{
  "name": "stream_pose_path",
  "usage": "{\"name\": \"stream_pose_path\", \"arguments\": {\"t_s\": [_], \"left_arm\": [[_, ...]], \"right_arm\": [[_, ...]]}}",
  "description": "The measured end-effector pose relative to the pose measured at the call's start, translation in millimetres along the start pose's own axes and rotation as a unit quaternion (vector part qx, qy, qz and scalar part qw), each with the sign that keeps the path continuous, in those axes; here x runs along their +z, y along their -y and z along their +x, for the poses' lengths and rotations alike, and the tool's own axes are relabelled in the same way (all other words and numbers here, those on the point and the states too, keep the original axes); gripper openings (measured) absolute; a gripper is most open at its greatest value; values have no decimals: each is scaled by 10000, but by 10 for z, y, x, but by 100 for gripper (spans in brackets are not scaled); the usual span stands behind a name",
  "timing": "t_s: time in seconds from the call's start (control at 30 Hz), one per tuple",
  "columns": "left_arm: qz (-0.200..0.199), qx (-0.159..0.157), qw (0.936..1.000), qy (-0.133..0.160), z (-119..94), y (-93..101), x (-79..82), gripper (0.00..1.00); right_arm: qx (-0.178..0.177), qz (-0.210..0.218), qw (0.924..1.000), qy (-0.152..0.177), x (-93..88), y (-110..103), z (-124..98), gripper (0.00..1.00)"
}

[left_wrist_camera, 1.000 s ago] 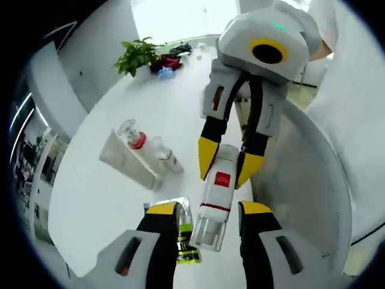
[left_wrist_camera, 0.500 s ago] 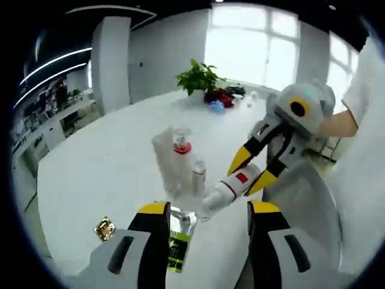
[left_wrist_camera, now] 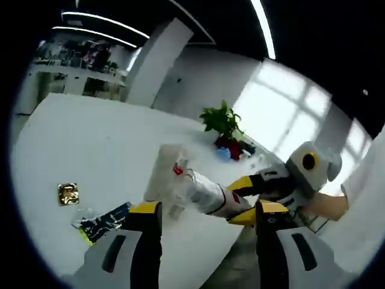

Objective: Arrange the skincare products in the storage area until every visible bottle or jar stands upright without overlapping.

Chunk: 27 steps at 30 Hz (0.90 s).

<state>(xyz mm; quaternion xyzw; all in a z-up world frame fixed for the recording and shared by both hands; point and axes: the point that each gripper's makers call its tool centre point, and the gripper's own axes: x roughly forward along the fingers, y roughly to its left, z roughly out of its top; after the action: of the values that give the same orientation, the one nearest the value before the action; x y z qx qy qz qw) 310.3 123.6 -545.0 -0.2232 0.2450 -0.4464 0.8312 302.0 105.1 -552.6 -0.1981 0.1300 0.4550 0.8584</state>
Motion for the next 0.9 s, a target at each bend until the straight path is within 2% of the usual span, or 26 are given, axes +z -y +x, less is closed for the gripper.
{"name": "stream_pose_path", "arguments": {"t_s": [0.13,0.33,0.43,0.53,0.67,0.9], "left_arm": [[-88,-28,9999,62,51,63,-53,56],[-294,-44,9990,331,81,110,-7,40],[-224,61,9992,312,103,109,-52,32],[-514,64,9972,532,114,124,-32,32],[-681,199,9955,624,101,60,-40,27],[-857,163,9940,662,73,76,-57,23]], "right_arm": [[-38,8,10000,48,33,-16,5,19],[-107,98,9998,110,53,-18,6,19],[-175,360,9989,246,82,4,2,19],[-233,396,9987,232,80,24,13,20],[-258,368,9988,201,75,7,18,20],[-237,606,9976,237,41,-59,26,20]]}}
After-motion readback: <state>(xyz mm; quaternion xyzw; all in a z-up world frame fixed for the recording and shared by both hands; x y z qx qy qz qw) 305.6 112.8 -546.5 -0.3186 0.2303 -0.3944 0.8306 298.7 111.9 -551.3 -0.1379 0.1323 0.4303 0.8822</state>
